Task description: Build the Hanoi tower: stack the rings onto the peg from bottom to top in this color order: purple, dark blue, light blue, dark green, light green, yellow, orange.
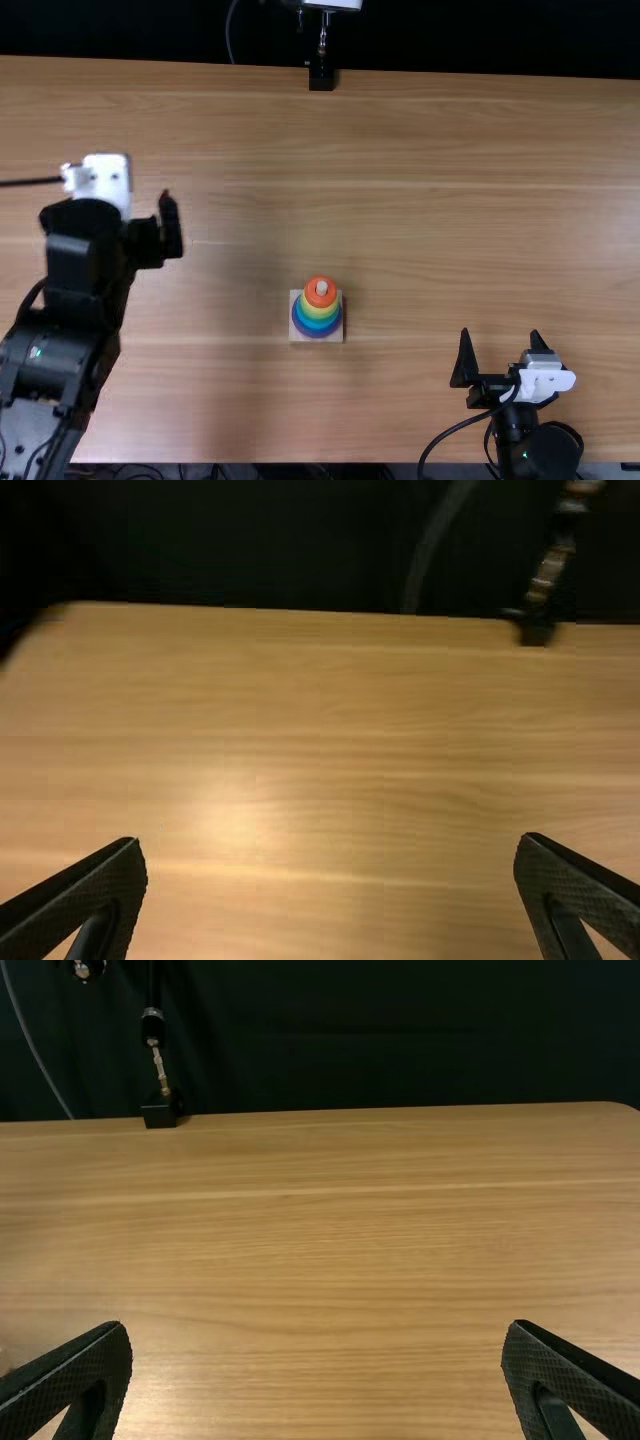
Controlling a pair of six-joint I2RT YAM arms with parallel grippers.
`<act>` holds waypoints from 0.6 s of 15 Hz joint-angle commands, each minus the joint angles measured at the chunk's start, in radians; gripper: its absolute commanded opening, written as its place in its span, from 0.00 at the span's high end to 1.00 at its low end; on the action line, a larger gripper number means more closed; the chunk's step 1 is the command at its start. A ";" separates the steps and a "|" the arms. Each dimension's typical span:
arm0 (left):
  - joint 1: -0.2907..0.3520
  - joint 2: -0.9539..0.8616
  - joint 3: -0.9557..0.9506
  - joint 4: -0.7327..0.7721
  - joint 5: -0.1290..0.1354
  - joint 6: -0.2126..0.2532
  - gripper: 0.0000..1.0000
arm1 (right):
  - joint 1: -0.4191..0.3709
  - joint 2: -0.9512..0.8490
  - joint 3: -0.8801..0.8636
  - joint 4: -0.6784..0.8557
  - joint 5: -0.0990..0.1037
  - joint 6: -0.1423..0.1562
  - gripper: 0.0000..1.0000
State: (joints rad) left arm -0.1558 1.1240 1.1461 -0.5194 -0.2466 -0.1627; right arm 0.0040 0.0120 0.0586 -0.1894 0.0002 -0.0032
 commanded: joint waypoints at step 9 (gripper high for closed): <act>0.094 -0.739 -0.856 0.475 0.107 0.008 0.00 | -0.002 -0.012 -0.042 -0.064 0.011 -0.006 0.00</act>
State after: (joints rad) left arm -0.0719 0.4114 0.3046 -0.0563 -0.1833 -0.1604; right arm 0.0040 0.0120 0.0586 -0.1886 0.0002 -0.0032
